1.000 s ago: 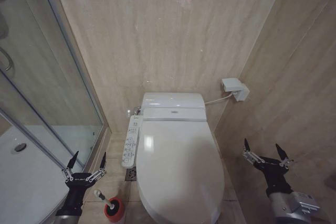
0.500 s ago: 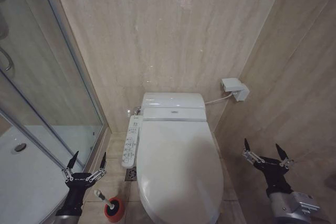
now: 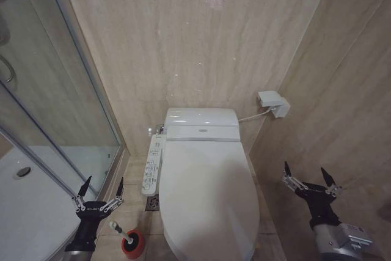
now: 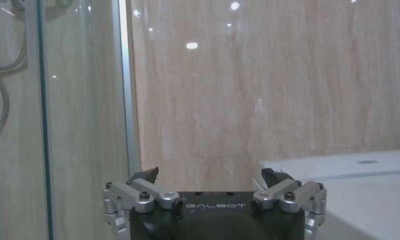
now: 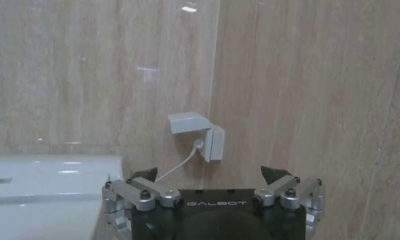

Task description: Open the toilet lid, clean the toilet bowl with a toilet brush, close the toilet lid, and flush.

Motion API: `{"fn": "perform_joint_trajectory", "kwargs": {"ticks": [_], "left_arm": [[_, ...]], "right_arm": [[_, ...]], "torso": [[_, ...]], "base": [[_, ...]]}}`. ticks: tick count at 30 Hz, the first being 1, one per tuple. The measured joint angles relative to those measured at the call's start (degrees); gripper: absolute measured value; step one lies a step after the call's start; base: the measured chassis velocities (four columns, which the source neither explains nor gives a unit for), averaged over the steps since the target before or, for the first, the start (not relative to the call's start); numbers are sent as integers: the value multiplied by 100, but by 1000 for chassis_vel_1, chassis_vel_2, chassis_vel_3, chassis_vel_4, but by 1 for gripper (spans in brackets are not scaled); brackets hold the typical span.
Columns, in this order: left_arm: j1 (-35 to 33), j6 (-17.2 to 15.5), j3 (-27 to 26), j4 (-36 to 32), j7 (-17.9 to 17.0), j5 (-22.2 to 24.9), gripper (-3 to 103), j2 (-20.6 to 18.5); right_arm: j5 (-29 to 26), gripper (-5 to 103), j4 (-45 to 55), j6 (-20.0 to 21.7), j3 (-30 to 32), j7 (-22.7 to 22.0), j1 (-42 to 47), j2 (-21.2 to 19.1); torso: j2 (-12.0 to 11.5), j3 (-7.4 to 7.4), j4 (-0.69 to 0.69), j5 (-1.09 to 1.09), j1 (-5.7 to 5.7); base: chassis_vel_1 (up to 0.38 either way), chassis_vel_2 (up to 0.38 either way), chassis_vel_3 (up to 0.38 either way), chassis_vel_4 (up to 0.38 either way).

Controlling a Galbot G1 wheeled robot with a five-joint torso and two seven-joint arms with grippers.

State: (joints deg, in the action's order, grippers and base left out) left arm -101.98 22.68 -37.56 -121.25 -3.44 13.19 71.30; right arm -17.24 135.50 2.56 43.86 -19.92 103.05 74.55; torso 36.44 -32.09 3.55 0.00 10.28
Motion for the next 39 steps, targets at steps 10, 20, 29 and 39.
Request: {"fn": "perform_joint_trajectory", "kwargs": {"ticks": [10, 20, 29, 39], "left_arm": [[0, 0, 0, 0, 0, 0, 100, 0], [0, 0, 0, 0, 0, 0, 100, 0], [0, 0, 0, 0, 0, 0, 100, 0], [0, 0, 0, 0, 0, 0, 100, 0]], "right_arm": [[4, 100, 0, 0, 0, 0, 0, 0], [5, 100, 0, 0, 0, 0, 0, 0], [5, 100, 0, 0, 0, 0, 0, 0], [5, 100, 0, 0, 0, 0, 0, 0]], "torso": [[0, 0, 0, 0, 0], [0, 0, 0, 0, 0], [0, 0, 0, 0, 0], [0, 0, 0, 0, 0]], "base": [[0, 0, 0, 0], [0, 0, 0, 0], [0, 0, 0, 0], [0, 0, 0, 0]]}}
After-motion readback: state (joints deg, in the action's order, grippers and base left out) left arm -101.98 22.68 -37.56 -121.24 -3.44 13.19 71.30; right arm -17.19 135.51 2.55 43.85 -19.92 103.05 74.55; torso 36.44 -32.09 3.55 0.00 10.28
